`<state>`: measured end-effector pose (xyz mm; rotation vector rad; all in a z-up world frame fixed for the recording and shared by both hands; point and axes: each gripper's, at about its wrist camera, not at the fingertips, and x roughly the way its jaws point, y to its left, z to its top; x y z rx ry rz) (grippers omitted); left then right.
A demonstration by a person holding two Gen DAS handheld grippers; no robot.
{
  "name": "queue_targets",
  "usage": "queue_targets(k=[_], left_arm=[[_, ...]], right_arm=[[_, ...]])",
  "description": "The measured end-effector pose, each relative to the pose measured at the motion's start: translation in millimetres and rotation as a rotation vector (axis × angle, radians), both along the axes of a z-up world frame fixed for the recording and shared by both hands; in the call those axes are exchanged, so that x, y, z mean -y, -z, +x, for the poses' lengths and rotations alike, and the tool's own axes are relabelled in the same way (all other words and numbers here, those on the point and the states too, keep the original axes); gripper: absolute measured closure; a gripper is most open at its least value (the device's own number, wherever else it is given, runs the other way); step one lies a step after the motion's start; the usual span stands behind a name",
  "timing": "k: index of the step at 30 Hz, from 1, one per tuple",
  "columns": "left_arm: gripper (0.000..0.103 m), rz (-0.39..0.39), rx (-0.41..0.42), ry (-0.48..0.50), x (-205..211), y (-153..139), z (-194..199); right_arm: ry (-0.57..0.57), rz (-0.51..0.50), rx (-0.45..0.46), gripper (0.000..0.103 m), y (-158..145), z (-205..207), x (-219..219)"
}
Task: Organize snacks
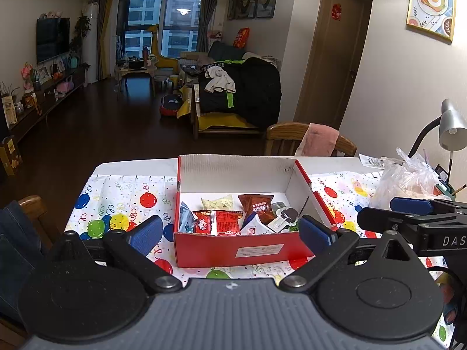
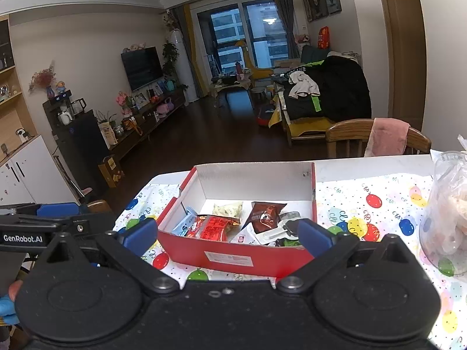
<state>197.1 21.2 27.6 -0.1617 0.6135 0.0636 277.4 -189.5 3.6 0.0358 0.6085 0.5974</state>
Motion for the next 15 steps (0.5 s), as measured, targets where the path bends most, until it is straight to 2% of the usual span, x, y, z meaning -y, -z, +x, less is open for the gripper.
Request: queue_targets(k=[15], left_arm=[[0.003,0.001,0.012,-0.012,0.7,-4.6,-2.5]], right_arm=[[0.01,-0.002,0.001,0.0,-3.3,-1.5,-0.7]])
